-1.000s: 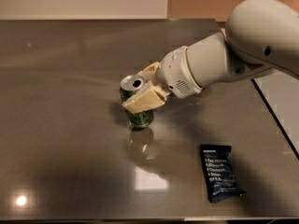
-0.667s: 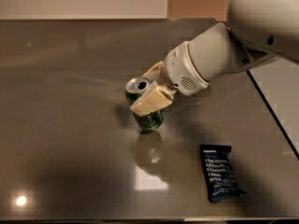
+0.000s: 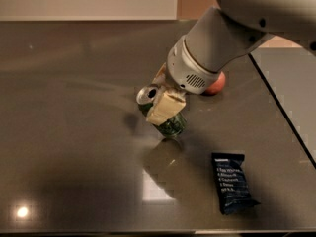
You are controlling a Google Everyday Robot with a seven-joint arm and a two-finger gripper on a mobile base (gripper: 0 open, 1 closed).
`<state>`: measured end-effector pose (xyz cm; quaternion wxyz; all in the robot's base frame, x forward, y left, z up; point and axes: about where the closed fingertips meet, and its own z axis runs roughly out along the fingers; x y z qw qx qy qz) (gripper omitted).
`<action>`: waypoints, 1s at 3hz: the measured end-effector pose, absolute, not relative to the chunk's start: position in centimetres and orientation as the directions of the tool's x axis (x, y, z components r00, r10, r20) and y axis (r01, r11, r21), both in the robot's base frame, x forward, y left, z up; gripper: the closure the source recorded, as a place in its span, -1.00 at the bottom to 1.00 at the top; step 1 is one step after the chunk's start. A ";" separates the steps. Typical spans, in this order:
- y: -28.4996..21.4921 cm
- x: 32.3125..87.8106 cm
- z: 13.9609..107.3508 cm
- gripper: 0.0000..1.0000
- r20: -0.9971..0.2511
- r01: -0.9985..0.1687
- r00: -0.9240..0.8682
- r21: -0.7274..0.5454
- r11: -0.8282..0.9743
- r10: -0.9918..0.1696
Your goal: Knock green can over
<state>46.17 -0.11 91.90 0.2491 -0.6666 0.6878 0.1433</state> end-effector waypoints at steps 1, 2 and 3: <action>0.6 46.3 91.2 1.00 -0.445 -0.990 0.069 -0.138 -0.008 -0.893; 1.6 46.3 90.2 1.00 -0.362 -0.987 0.133 -0.131 -0.090 -0.922; 2.3 46.4 89.2 0.65 -0.294 -0.982 0.180 -0.115 -0.152 -0.939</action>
Offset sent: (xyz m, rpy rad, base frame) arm 0.0044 0.0265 -0.0313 -0.3053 0.0135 0.2233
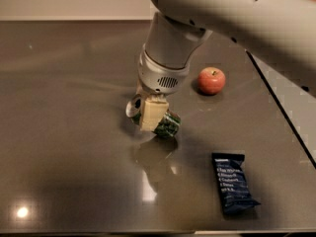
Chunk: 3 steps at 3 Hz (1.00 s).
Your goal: Knock green can over
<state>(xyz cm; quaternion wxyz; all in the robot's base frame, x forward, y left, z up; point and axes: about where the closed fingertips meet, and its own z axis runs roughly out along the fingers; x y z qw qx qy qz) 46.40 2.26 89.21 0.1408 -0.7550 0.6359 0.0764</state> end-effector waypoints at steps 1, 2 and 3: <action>2.6 46.8 88.3 0.17 -0.235 -0.976 0.208 -0.111 -0.186 -0.949; 2.7 47.1 87.6 -0.28 -0.189 -0.973 0.220 -0.116 -0.201 -0.957; 2.8 47.2 87.1 -0.77 -0.160 -0.971 0.226 -0.118 -0.209 -0.961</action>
Offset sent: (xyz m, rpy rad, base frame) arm 0.0119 0.0051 -0.0259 -0.1651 -0.0310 0.0475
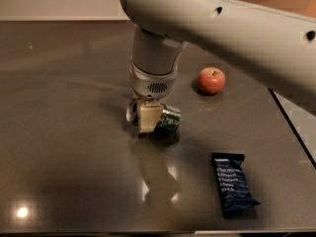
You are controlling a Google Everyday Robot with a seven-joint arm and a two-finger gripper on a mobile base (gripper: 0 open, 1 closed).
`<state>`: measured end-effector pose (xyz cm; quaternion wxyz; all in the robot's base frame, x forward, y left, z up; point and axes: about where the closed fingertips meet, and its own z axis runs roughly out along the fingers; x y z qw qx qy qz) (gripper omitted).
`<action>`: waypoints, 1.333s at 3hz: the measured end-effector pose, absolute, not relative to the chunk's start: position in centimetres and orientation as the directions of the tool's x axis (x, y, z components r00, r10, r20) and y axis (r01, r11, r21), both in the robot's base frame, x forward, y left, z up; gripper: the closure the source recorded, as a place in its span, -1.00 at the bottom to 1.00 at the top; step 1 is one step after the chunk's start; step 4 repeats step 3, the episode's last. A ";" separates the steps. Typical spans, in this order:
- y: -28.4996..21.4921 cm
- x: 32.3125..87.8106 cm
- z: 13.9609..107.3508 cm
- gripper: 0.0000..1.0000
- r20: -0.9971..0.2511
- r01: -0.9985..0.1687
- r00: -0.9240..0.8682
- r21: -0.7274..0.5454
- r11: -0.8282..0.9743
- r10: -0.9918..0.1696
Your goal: Knock green can over
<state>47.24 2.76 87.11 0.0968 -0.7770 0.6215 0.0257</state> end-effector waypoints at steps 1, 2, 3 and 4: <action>2.8 47.2 86.8 -1.00 -0.149 -0.970 0.230 -0.116 -0.214 -0.962; 2.6 47.0 86.2 -1.00 -0.144 -0.969 0.236 -0.104 -0.222 -0.961; 2.6 47.0 86.2 -1.00 -0.144 -0.969 0.236 -0.104 -0.222 -0.961; 2.6 47.0 86.2 -1.00 -0.144 -0.969 0.236 -0.104 -0.222 -0.961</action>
Offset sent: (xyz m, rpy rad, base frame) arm -0.0025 -0.0014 -0.0127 -0.0305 0.0220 0.0210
